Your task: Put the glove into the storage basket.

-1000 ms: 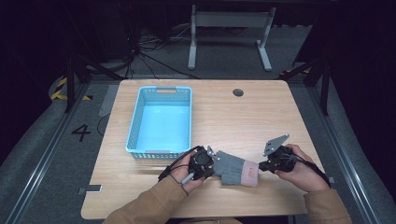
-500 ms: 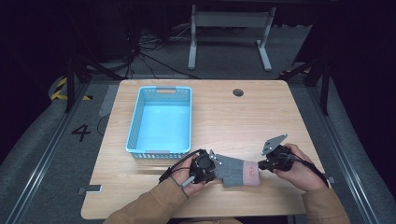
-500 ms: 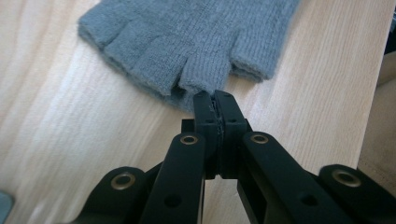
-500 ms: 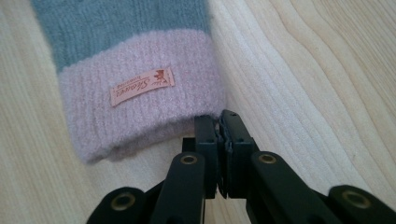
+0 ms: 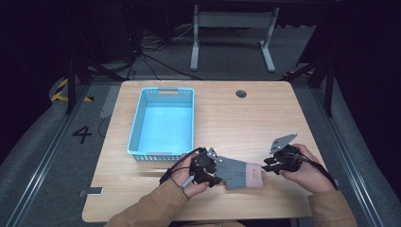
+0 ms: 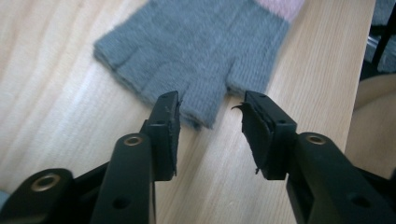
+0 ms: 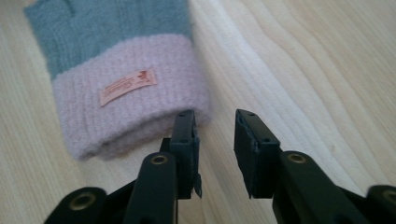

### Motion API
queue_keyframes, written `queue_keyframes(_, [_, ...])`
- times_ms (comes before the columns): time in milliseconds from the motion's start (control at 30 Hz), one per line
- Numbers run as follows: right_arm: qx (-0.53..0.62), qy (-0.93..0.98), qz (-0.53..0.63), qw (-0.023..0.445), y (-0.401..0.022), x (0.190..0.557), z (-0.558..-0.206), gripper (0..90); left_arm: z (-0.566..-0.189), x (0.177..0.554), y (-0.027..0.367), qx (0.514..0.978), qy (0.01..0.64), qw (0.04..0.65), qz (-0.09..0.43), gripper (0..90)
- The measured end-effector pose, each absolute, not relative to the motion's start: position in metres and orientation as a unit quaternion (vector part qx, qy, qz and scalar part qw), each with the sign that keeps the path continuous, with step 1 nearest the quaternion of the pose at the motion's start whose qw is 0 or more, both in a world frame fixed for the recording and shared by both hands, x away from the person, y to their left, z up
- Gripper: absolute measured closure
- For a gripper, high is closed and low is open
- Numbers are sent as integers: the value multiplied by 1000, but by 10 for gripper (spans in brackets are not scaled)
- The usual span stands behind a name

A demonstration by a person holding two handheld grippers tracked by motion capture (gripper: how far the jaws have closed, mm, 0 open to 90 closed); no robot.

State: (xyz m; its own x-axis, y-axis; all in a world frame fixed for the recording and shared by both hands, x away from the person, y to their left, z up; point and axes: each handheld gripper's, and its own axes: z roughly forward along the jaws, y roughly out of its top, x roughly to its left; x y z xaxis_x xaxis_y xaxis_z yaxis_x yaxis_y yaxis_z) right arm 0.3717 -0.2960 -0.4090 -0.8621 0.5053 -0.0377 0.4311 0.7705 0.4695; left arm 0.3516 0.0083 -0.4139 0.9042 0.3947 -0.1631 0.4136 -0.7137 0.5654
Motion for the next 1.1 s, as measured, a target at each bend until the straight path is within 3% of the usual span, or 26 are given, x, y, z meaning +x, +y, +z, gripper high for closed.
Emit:
queue_keyframes(500, [361,877,297,109,-332,379,-396,576,-400,366,-24,909,239,341,-3,420])
queue_keyframes(700, [388,861,309,114,-340,381,-397,556,-409,371,-41,911,232,342,-1,399])
queue_keyframes(767, [392,859,308,115,-341,382,-398,556,-414,372,-45,916,213,340,6,429])
queue_keyframes(1100, [412,851,304,115,-345,384,-401,556,-430,375,-56,918,198,344,8,369])
